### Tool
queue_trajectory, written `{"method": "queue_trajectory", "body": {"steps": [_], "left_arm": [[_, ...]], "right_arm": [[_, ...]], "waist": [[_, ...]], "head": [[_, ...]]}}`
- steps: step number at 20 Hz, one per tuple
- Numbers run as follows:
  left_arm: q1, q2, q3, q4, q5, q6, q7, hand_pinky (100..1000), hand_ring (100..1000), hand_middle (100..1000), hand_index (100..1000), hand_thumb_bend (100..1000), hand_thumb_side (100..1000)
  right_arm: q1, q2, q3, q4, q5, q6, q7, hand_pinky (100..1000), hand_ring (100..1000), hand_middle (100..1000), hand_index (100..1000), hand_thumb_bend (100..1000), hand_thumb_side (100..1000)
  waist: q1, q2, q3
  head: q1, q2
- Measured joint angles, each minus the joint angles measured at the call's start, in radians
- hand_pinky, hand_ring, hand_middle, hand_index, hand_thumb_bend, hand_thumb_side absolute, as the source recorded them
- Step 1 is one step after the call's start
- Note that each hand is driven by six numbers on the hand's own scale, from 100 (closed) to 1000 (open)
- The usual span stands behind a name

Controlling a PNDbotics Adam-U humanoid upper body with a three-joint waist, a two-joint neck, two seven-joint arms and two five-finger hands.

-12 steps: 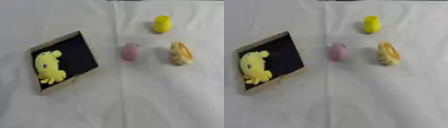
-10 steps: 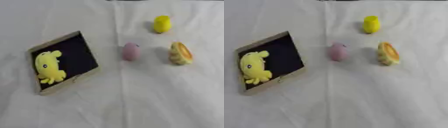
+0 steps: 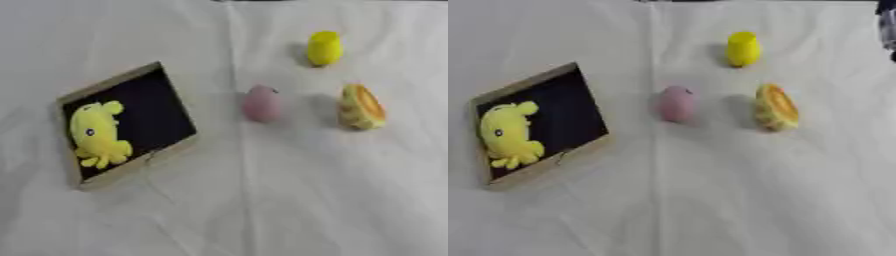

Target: Pick up objects on the table and place them in the box.

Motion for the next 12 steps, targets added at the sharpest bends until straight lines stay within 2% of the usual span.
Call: {"method": "queue_trajectory", "body": {"steps": [5, 7, 9, 12], "left_arm": [[0.0, 0.001, 0.0, 0.0, 0.0, 0.001, -0.001, 734, 615, 587, 780, 100, 586], [0.0, 0.001, -0.001, 0.0, 0.0, 0.002, -0.002, 734, 614, 587, 780, 100, 586], [0.0, 0.001, -0.001, 0.0, 0.0, 0.002, -0.002, 734, 614, 587, 780, 100, 586], [0.0, 0.001, -0.001, 0.0, 0.0, 0.003, -0.003, 734, 614, 587, 780, 100, 587]], "right_arm": [[0.06, -0.149, 0.055, 0.0, 0.179, 0.014, 0.076, 871, 849, 781, 859, 100, 100], [0.079, -0.19, 0.077, 0.0, 0.241, 0.015, 0.108, 868, 853, 796, 862, 100, 132], [0.091, -0.223, 0.096, 0.0, 0.292, 0.011, 0.139, 868, 858, 808, 867, 100, 178], [0.099, -0.253, 0.12, 0.0, 0.352, -0.006, 0.195, 867, 865, 824, 873, 100, 311]], "waist": [[-0.001, 0.0, -0.004], [-0.002, 0.0, -0.003], [-0.003, 0.0, -0.002], [-0.006, 0.0, 0.0]], "head": [[0.0, 0.0], [0.0, 0.0], [0.0, 0.0], [-0.001, 0.0]]}}
